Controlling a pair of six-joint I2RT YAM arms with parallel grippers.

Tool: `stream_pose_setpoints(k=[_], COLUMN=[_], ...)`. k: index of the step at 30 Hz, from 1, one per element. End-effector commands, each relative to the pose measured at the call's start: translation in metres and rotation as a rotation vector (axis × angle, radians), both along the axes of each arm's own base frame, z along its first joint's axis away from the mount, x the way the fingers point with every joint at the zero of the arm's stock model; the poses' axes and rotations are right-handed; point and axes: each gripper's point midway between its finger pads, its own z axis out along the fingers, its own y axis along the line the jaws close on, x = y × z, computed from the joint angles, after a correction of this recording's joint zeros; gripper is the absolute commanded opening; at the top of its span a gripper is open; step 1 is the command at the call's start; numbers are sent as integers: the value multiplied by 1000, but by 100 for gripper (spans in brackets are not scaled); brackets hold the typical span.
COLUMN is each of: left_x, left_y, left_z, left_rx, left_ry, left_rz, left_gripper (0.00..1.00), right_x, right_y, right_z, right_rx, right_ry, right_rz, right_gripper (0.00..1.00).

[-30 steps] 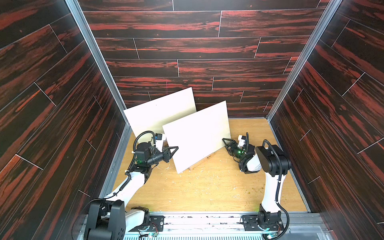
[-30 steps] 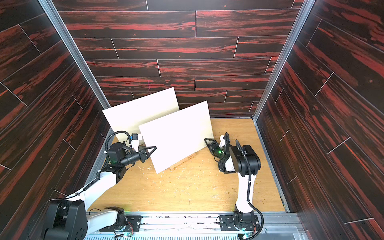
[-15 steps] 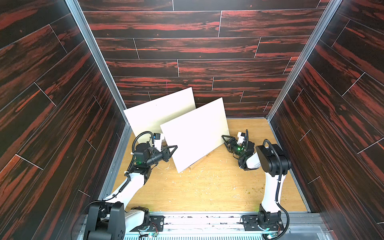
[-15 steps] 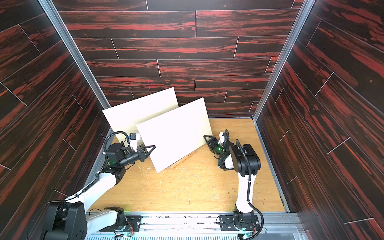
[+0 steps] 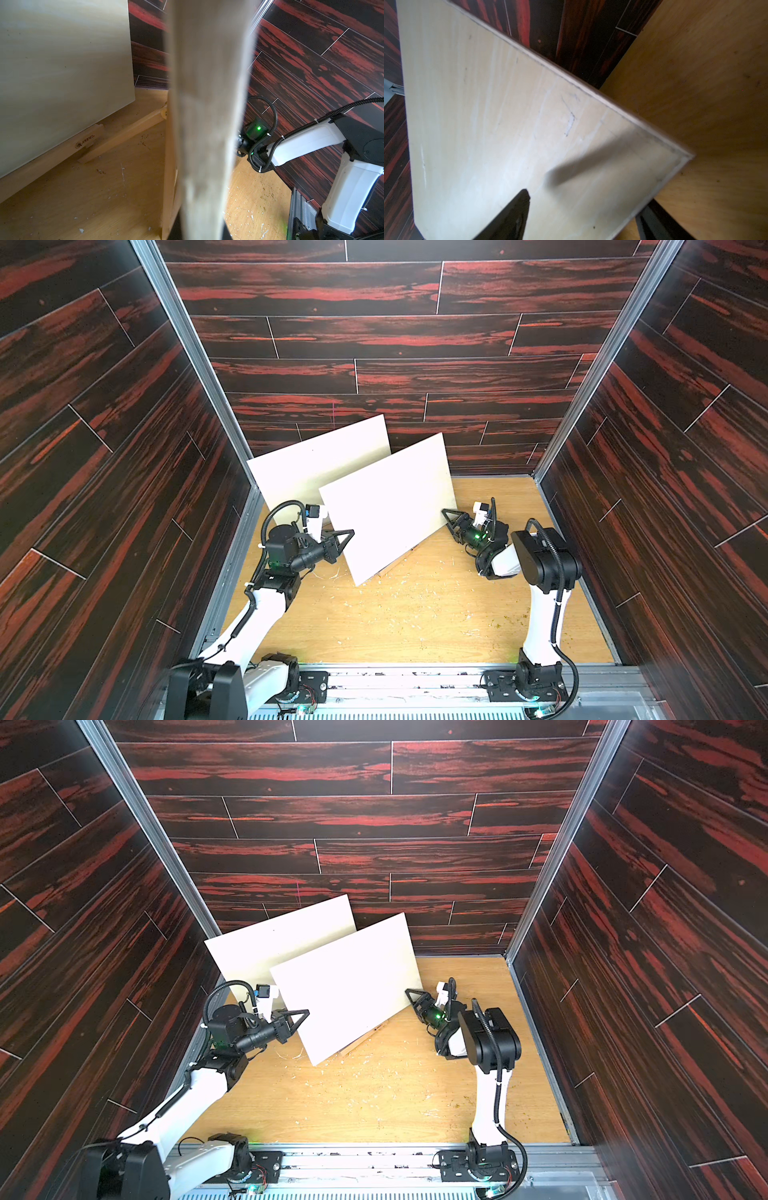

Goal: Disassemble the easel
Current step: Pick up the drawing board from the easel.

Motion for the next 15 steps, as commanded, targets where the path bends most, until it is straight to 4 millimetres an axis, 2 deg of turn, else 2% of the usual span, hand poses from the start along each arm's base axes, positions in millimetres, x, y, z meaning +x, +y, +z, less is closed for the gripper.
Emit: stream_pose_setpoints(k=[1,7,15], left_x=[-35,-53,-72], left_y=[-15,-16,-27], left_z=[-29,-30,-30], left_rx=[8,7,2], left_ry=[138,150,176], left_rz=[-119,-125,-140], left_gripper=[0,0,0], right_x=[-6,-26,-64], right_y=[-11,-17,-24], right_z=[123,128,118], right_rx=[59,44,20], right_ry=[-411,-412,-368], right_rz=[-54,-72,-78], right_gripper=[80,80,80])
